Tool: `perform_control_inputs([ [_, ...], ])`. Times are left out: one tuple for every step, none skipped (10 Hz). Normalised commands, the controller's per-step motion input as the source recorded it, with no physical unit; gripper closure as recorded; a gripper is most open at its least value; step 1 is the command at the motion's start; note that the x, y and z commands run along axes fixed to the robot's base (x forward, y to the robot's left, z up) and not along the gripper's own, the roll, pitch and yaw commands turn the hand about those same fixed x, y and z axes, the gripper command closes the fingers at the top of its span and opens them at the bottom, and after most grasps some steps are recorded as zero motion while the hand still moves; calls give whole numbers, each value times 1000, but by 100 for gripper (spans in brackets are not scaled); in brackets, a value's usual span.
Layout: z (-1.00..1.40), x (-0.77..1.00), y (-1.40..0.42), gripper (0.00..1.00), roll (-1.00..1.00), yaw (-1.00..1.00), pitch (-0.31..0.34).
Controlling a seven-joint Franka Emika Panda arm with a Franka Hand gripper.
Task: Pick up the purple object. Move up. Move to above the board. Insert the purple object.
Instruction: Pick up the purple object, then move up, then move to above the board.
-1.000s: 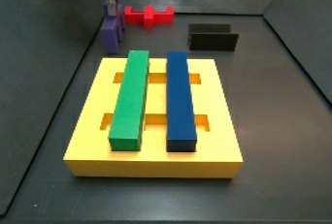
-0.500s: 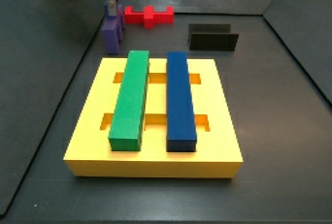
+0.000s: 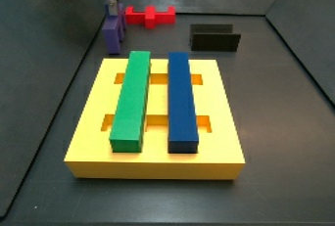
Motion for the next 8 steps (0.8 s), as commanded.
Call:
perform_control_inputs([
  [0, 0, 0, 100, 0, 0, 0],
  [833, 0, 0, 100, 0, 0, 0],
  [815, -63, -15, 100, -8, -20, 18],
  [717, -101, -17, 100, 0, -25, 41],
  [283, -51, 6, 100, 49, -5, 15],
  [1400, 0, 0, 100, 0, 0, 0],
  [1400, -8, 4, 100, -26, -1, 34],
  [1400, -63, -3, 100, 7, 0, 23],
])
